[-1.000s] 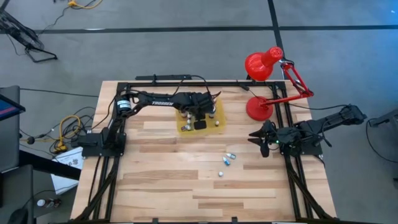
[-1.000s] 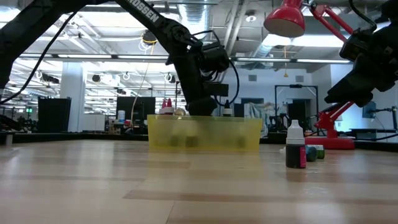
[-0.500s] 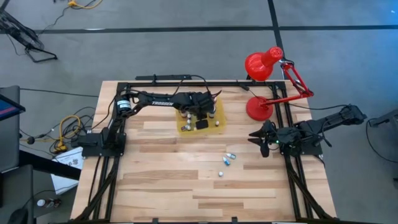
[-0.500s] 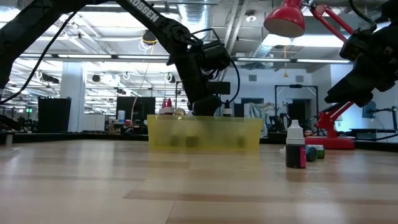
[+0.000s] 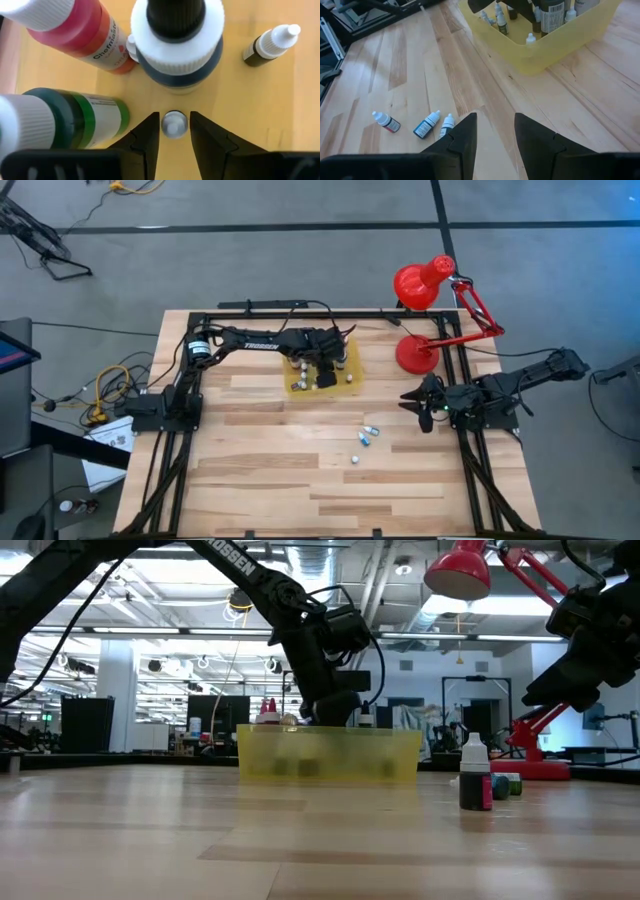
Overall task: Pick & Place food coloring
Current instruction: Put the small white food coloring in the bin
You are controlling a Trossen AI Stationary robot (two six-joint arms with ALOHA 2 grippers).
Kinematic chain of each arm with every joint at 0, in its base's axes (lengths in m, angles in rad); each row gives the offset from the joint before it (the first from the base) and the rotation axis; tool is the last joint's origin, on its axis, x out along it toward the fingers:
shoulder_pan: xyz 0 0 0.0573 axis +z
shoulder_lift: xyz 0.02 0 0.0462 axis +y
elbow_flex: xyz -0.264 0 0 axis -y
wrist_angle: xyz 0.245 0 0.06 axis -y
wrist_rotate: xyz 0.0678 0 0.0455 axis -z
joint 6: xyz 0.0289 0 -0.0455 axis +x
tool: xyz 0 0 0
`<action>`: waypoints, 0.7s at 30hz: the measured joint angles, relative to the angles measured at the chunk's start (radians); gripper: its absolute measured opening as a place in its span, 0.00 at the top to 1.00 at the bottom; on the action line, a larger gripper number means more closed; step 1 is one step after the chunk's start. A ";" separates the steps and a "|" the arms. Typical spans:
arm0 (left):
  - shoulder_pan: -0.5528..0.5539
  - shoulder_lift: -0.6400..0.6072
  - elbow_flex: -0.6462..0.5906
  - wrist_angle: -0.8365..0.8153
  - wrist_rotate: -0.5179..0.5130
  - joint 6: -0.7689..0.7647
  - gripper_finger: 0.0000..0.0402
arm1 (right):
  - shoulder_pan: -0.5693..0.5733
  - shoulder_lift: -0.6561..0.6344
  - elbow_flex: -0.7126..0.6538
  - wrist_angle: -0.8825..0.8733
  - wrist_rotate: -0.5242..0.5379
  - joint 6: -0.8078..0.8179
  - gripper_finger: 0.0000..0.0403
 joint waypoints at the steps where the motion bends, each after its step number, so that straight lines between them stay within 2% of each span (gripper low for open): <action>1: 0.000 0.000 0.000 0.000 0.000 -0.007 0.75 | 0.000 0.000 0.000 0.000 0.000 0.000 0.70; 9: -0.002 -0.011 0.009 -0.008 0.001 -0.030 0.74 | 0.000 0.000 0.000 0.000 0.000 0.000 0.70; 16: -0.020 -0.129 0.032 -0.029 -0.003 -0.013 0.74 | 0.000 0.000 0.000 0.000 0.000 0.000 0.70; 21: -0.081 -0.212 0.032 -0.046 0.027 -0.058 0.74 | 0.000 0.000 0.000 0.000 0.000 0.000 0.70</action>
